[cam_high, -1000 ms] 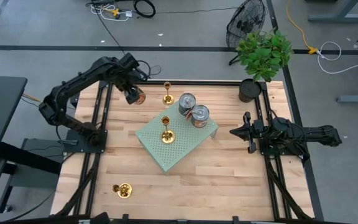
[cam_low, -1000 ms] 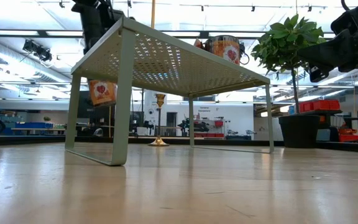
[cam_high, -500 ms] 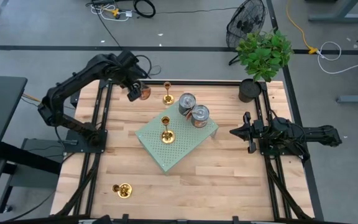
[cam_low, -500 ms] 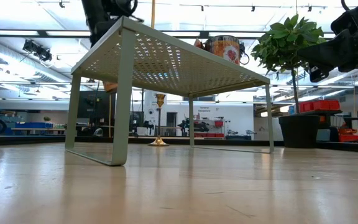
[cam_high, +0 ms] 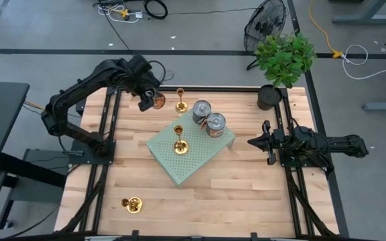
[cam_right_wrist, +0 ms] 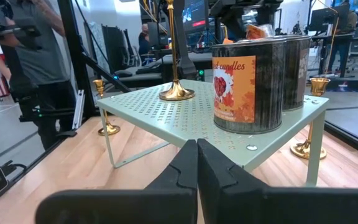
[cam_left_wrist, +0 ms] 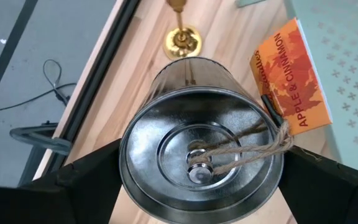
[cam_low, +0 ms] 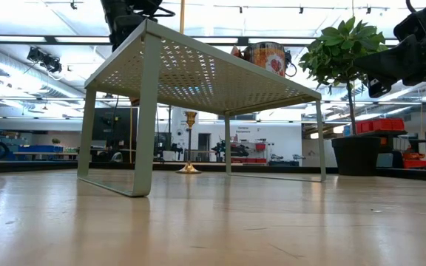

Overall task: Pick & Place candle stick holders
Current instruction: Put the silver scented candle on the shelf

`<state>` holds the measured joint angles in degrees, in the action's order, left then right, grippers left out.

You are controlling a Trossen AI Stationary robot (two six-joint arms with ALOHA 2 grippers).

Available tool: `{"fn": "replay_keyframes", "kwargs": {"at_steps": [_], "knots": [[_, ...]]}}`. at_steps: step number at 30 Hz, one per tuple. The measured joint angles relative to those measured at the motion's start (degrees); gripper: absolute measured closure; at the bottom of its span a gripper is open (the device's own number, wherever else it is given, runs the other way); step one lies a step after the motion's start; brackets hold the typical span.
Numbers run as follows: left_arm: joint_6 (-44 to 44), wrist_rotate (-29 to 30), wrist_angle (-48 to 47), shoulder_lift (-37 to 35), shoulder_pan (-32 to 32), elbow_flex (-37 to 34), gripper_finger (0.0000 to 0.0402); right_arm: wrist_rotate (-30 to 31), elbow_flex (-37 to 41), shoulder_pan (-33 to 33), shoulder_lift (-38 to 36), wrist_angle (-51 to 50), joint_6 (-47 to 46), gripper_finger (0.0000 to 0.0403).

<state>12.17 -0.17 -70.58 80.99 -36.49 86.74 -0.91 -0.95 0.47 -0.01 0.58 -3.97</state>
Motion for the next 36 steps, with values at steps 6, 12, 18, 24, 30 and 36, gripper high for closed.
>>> {"fn": "replay_keyframes", "kwargs": {"at_steps": [6, 12, 18, 24, 30, 36], "knots": [[0.0, -1.1, 0.2, 0.5, 2.5, 0.0, 0.0026, 0.0, 0.0, 0.0, 0.0, 0.0, 0.0, 0.0400], [-1.2, -1.7, 0.1, 0.4, 4.4, 0.0, 0.0026, 0.0, 0.0, 0.0, 0.0, 0.0, 0.0, 0.0400], [-1.3, -1.7, -2.0, 1.1, 5.5, 4.1, 0.0026, 0.0, 0.0, 0.0, 0.0, 0.0, 0.0, 0.0400], [-1.2, -1.7, -5.1, 4.8, 7.4, 11.6, 0.0026, 0.0, 0.0, 0.0, 0.0, 0.0, 0.0, 0.0400], [0.6, -3.5, -5.8, 8.3, 10.0, 15.4, 0.0026, 0.0, 0.0, 0.0, 0.0, 0.0, 0.0, 0.0400], [2.1, -5.9, -6.2, 10.2, 12.7, 15.8, 0.0026, 0.0, 0.0, 0.0, 0.0, 0.0, 0.0, 0.0400]]}}
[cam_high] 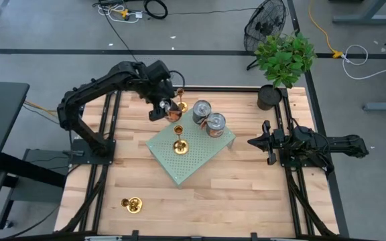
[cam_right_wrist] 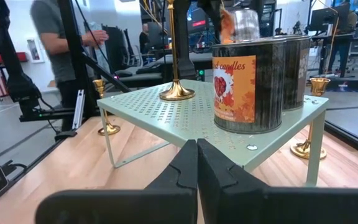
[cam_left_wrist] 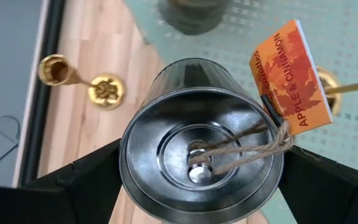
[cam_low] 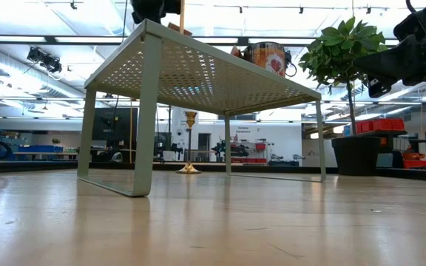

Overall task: Pick & Place candle stick holders
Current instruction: Put the silver scented candle on the shelf

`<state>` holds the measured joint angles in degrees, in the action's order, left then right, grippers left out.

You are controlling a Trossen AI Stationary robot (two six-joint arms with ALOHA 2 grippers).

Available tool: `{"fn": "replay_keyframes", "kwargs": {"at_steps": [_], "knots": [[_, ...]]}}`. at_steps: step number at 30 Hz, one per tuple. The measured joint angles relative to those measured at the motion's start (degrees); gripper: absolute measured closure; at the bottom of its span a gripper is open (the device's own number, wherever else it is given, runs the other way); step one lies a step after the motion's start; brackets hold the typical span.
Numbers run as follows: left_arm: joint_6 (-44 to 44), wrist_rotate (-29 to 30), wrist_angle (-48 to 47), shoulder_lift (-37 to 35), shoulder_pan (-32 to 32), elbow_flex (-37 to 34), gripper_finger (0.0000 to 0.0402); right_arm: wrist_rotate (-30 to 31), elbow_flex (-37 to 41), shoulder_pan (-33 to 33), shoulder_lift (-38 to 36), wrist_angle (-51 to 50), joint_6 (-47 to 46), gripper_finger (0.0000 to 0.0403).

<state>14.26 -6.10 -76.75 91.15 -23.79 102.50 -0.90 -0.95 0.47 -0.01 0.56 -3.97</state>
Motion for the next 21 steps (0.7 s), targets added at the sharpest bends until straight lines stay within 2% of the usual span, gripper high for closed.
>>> {"fn": "replay_keyframes", "kwargs": {"at_steps": [7, 21], "knots": [[1.2, -2.1, 0.2, 0.9, 2.5, 0.0, 0.0026, 0.0, 0.0, 0.0, 0.0, 0.0, 0.0, 0.0400], [2.1, -2.3, 1.2, 2.4, 7.8, 0.0, 0.0026, 0.0, 0.0, 0.0, 0.0, 0.0, 0.0, 0.0400]]}}
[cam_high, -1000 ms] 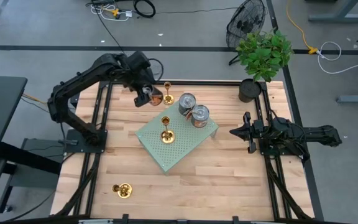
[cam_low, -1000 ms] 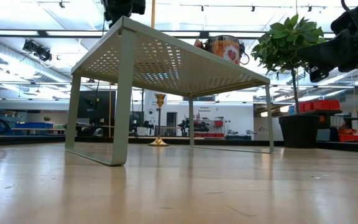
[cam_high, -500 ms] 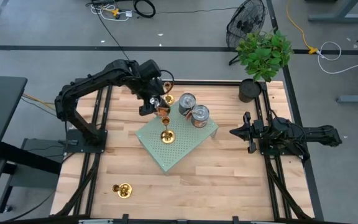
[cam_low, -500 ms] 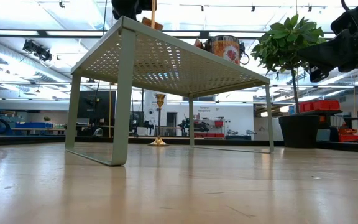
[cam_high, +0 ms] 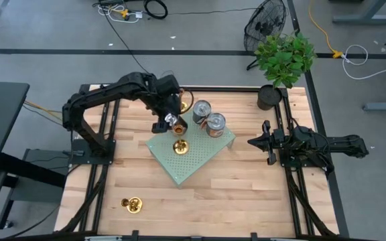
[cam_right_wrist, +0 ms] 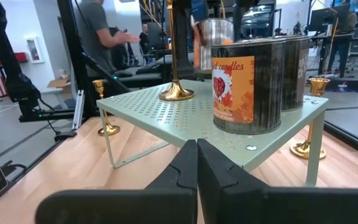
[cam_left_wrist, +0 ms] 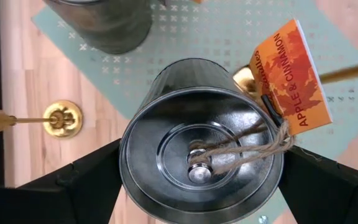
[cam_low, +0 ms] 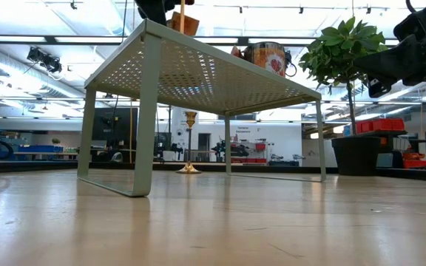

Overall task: Pick & Place candle stick holders
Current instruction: Put the silver scented candle on the shelf

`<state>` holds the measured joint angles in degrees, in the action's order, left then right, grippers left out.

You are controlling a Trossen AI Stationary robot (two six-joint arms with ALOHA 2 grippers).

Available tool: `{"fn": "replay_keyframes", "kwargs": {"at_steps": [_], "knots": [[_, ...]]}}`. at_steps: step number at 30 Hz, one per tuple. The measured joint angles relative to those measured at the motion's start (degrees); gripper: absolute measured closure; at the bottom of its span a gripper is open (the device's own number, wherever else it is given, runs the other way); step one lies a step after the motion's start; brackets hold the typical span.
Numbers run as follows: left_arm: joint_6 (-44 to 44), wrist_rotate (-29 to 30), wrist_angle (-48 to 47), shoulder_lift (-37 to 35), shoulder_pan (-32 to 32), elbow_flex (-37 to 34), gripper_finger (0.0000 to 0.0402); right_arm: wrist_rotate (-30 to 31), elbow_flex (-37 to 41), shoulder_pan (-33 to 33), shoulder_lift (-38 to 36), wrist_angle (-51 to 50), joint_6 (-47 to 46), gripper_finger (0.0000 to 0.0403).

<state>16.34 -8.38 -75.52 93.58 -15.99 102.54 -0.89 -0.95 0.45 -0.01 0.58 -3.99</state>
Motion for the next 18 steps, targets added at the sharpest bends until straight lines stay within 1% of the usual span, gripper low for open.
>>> {"fn": "replay_keyframes", "kwargs": {"at_steps": [2, 7, 13, 18], "knots": [[0.0, 0.1, 0.0, -0.1, 0.0, 0.0, 0.0026, 0.0, 0.0, 0.0, 0.0, 0.0, 0.0, 0.0400], [2.7, 4.0, 0.1, 0.7, 1.3, 0.0, 0.0026, 0.0, 0.0, 0.0, 0.0, 0.0, 0.0, 0.0400], [4.5, 3.7, 0.2, 1.7, 2.7, -0.1, 0.0026, 0.0, 0.0, 0.0, 0.0, 0.0, 0.0, 0.0400], [8.4, 3.8, 0.9, 1.7, 3.9, -0.1, 0.0026, 0.0, 0.0, 0.0, 0.0, 0.0, 0.0, 0.0400]]}}
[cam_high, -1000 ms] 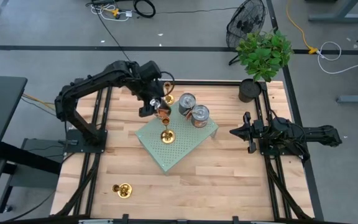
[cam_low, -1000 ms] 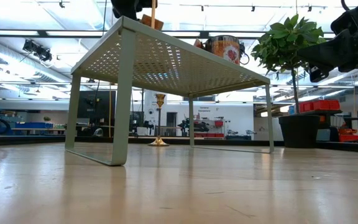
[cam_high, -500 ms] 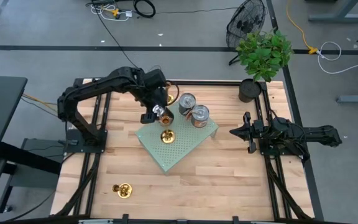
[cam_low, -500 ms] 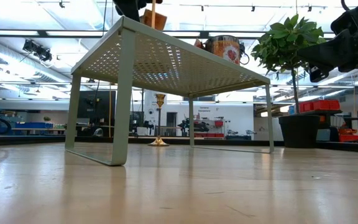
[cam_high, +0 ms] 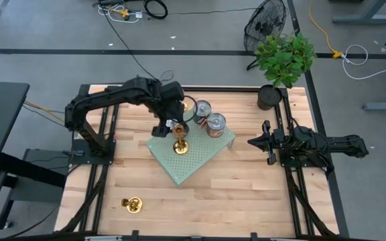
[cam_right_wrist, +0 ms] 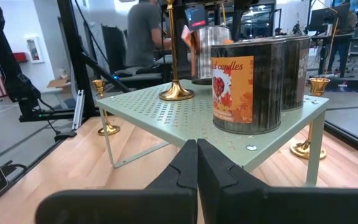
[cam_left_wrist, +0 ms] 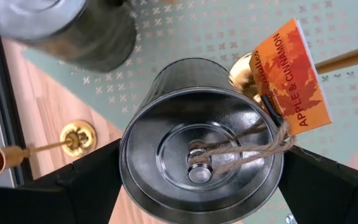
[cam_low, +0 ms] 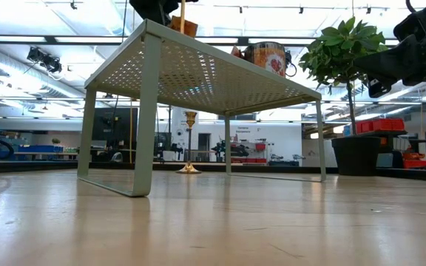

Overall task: Pick & Place candle stick holders
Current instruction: Put the silver scented candle on the shelf, then adjust the silver candle can

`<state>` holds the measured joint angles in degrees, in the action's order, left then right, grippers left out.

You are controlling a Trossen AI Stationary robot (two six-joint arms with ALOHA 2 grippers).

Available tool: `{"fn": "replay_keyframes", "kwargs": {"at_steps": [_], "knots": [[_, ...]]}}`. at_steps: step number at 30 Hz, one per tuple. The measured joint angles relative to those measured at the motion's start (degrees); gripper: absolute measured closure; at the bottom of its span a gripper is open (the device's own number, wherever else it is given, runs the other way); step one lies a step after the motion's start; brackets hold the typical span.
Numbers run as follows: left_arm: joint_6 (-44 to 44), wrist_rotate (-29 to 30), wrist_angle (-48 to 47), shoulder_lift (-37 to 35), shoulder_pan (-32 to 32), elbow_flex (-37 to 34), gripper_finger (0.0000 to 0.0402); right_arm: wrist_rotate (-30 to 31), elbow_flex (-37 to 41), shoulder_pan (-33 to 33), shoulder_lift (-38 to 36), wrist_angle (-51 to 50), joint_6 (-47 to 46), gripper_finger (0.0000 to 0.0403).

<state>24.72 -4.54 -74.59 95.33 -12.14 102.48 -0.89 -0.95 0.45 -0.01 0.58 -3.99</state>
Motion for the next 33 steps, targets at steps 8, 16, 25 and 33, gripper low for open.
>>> {"fn": "replay_keyframes", "kwargs": {"at_steps": [8, 16, 25, 33], "knots": [[0.7, 0.1, 0.1, 0.0, 0.2, 0.0, 0.0015, 0.0, 0.0, 0.0, 0.0, 0.0, 0.0, 0.0400], [1.1, 0.9, 1.3, 0.0, 0.9, 0.0, 0.0008, 0.0, 0.0, 0.0, 0.0, 0.0, 0.0, 0.0400], [1.5, 1.4, 1.8, -0.5, 1.2, 0.0, 0.0008, 0.0, 0.0, 0.0, 0.0, 0.0, 0.0, 0.0400], [1.2, 3.3, -3.3, -0.6, 0.8, 6.0, 0.0008, 0.0, 0.0, 0.0, 0.0, 0.0, 0.0, 0.0400]]}}
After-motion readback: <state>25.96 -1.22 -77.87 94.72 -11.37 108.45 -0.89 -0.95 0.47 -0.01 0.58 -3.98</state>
